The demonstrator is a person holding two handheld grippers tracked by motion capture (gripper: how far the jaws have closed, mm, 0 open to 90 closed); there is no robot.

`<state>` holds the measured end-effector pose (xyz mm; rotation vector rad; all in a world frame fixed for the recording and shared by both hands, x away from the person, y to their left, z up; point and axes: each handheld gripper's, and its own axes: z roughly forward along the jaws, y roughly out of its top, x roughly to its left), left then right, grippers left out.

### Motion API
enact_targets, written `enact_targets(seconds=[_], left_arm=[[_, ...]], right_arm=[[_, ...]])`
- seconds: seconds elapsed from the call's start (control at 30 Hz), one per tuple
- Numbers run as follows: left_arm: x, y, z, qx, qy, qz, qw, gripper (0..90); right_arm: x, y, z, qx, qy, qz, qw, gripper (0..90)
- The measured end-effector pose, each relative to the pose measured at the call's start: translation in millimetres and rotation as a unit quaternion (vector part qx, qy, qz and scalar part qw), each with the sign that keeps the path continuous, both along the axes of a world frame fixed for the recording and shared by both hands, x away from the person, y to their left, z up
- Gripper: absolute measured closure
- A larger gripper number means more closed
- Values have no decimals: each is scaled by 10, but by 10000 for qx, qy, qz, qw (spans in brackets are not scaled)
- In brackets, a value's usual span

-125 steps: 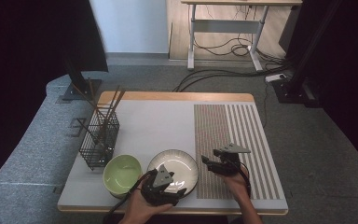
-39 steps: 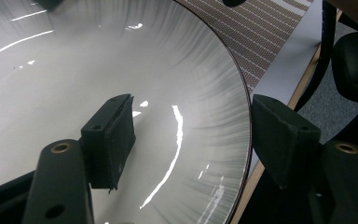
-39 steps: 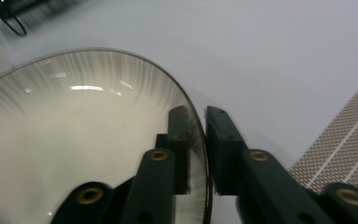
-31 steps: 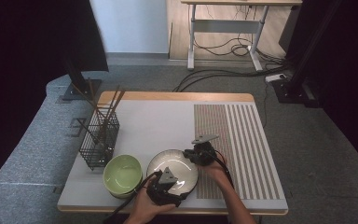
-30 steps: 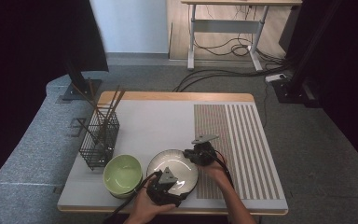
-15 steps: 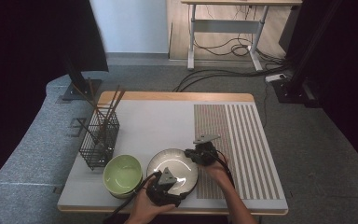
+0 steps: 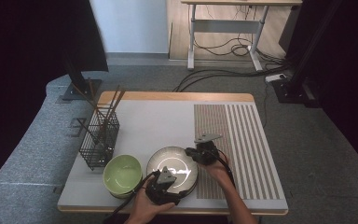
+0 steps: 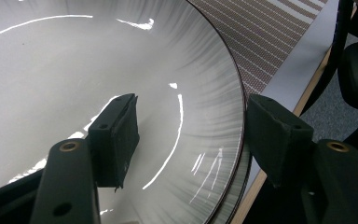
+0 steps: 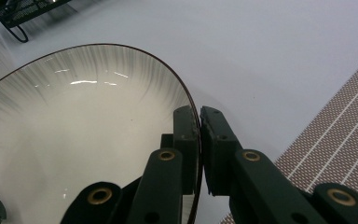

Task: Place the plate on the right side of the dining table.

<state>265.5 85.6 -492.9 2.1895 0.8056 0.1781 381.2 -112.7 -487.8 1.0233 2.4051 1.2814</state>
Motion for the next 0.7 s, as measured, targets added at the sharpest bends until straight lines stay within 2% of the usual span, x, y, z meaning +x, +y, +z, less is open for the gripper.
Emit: enact_targets(seconds=[0.3, 0.4, 0.47, 0.53, 0.67, 0.7], left_arm=[[6, 4, -1, -4, 26, -7, 10000, 358], [7, 9, 0, -19, 42, -17, 10000, 357], [6, 7, 0, -36, 47, -16, 10000, 357], [7, 6, 0, -44, 59, -22, 10000, 357], [8, 5, 1, -51, 68, -22, 10000, 356], [7, 5, 1, -52, 70, -22, 10000, 356]], right_arm=[[7, 8, -9, 26, 15, 13, 10000, 840], [18, 15, -11, 129, -6, -16, 9999, 770], [46, 33, -28, 178, -3, 41, 9998, 721], [93, 54, -56, 193, 31, 164, 9997, 710], [135, 97, -108, 188, 108, 290, 9993, 806], [131, 103, -104, 178, 68, 293, 9994, 813]])
